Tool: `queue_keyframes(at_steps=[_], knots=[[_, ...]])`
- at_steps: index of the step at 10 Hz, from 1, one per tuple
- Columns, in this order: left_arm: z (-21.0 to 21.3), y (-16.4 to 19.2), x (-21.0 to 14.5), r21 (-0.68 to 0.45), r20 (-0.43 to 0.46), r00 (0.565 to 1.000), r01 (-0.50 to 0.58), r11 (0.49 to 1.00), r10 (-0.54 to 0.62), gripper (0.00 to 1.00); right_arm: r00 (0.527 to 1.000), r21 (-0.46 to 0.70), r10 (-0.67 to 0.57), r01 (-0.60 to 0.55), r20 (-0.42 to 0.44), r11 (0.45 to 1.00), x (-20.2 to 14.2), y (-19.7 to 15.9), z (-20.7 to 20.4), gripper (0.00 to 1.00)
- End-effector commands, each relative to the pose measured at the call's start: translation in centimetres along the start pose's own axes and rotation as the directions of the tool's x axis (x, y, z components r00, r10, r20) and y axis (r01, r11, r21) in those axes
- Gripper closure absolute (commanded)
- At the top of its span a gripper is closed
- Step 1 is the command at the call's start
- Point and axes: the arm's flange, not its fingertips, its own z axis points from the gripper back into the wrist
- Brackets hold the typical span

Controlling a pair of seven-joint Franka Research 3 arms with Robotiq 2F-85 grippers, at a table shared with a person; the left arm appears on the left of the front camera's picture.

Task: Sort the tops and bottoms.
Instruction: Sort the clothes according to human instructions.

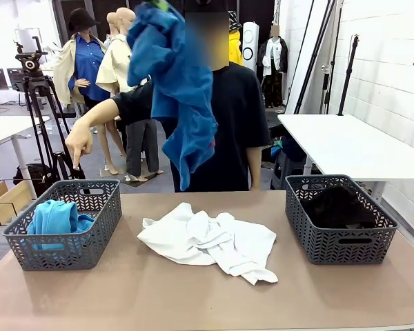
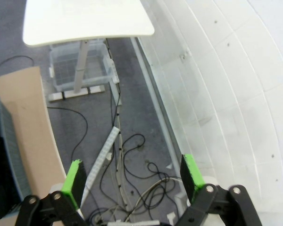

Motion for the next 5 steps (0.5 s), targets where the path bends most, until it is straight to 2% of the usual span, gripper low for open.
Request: queue_keyframes(at_steps=[1,3,5], knots=[[2.9,5.4,-1.0,0.139,0.006,1.0,0.011,0.99,-0.012,1.0,1.0,-0.002,0.014,-0.014,-0.004,1.0,-0.2,0.2,-0.1,0.0],[4.9,9.9,-3.1,0.212,-0.023,0.999,-0.037,0.977,0.043,1.0,1.0,-0.002,0.014,-0.014,-0.004,1.0,-0.2,0.2,-0.1,0.0],[4.1,11.8,-6.6,0.293,-0.11,0.993,-0.006,0.956,0.04,1.0,1.0,-0.002,0.014,-0.014,-0.004,1.0,-0.2,0.2,-0.1,0.0]])
